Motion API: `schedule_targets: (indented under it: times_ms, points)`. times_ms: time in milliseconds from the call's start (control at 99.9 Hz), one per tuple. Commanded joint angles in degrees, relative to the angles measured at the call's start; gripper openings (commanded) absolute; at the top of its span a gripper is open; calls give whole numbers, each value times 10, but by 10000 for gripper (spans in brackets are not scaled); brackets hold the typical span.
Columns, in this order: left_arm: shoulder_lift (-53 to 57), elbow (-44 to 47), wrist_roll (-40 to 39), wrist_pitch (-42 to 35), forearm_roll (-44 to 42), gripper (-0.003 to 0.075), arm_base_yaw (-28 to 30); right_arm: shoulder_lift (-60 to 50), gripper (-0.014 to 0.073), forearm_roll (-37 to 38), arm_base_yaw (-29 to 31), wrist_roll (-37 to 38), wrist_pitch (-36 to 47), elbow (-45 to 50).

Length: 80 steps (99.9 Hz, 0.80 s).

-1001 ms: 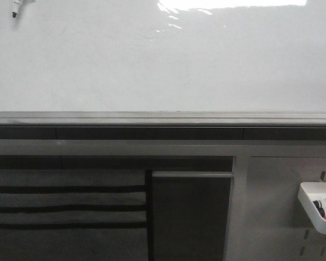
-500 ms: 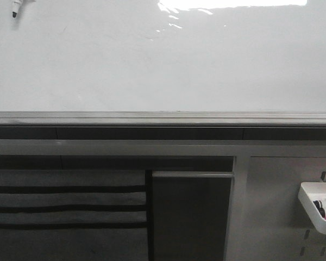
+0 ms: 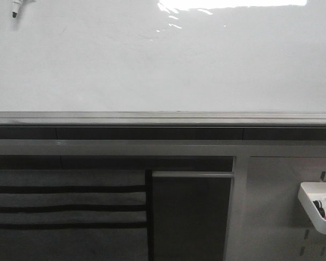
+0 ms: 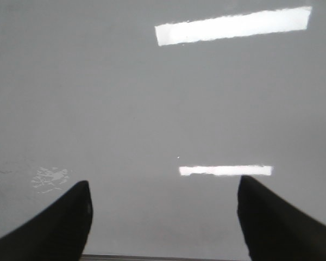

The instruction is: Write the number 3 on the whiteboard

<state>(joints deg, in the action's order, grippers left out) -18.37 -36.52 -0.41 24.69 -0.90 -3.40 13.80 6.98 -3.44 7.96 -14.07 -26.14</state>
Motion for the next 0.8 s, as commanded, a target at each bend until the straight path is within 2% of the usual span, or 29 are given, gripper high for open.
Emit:
schedule_targets:
  times_ms: [0, 410, 570, 790]
  points:
    - [-10, -19, 0, -49, -1, 533, -5, 11, 541, 7, 3, -5, 49, -20]
    - [-16, -19, 18, -53, 18, 513, -5, 11, 540, 2, 3, -5, 41, -22]
    - [-67, -31, 49, -53, 24, 468, -22, 40, 540, 2, -7, -5, -42, -67]
    - [-213, -74, 63, -60, 17, 410, -66, 123, 540, -4, -60, -15, -127, -136]
